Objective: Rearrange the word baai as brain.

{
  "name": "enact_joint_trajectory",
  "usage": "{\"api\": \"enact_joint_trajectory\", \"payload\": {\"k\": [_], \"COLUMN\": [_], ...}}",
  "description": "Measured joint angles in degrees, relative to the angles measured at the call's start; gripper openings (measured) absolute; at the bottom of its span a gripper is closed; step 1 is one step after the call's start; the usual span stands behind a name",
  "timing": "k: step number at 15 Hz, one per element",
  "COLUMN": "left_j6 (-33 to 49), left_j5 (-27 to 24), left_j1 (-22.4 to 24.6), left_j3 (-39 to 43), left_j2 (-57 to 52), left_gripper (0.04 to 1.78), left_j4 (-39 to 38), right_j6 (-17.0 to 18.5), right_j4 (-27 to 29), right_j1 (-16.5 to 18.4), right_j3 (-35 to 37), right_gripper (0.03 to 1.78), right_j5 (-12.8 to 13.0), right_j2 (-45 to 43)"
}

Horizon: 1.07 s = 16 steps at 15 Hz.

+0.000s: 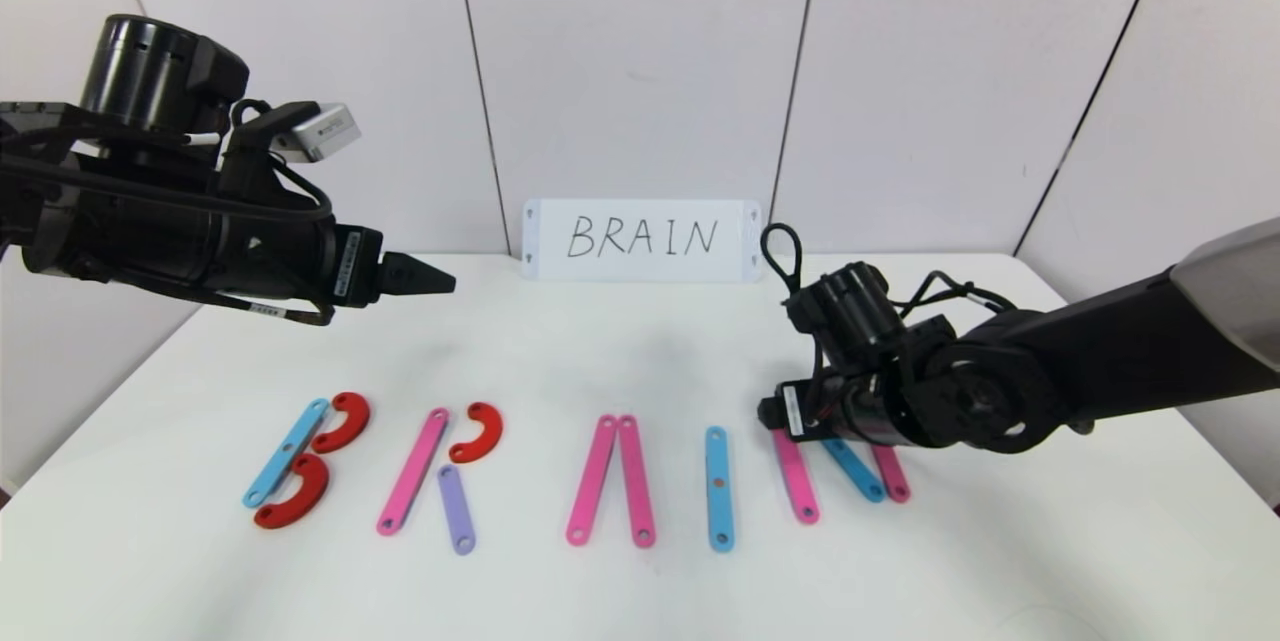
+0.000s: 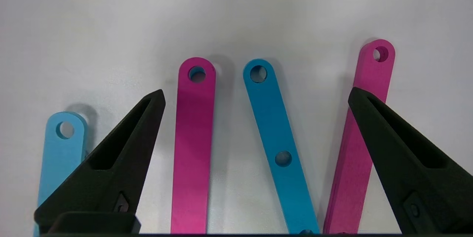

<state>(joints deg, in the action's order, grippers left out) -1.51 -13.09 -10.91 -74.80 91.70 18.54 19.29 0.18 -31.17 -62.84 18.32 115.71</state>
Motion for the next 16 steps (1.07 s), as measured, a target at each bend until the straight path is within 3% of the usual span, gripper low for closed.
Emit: {"api": "enact_joint_trajectory", "payload": {"k": [3, 16], "left_j6": [0.0, 0.0], "left_j5": [0.0, 0.0], "left_j1": [0.0, 0.0], "left_j3": [0.0, 0.0], "left_j2": [0.0, -0.1], "left_gripper": [1.74, 1.74], "left_j4": [0.0, 0.0], "right_j6": [-0.1, 0.0], "right_j4": [0.8, 1.0], "right_j1": [-0.2, 0.7], "right_j3": [-0.2, -0.1], "right_gripper": [1.74, 1.74], "right_j5": [1.9, 2.0], "right_j2": [0.2, -0.1]}}
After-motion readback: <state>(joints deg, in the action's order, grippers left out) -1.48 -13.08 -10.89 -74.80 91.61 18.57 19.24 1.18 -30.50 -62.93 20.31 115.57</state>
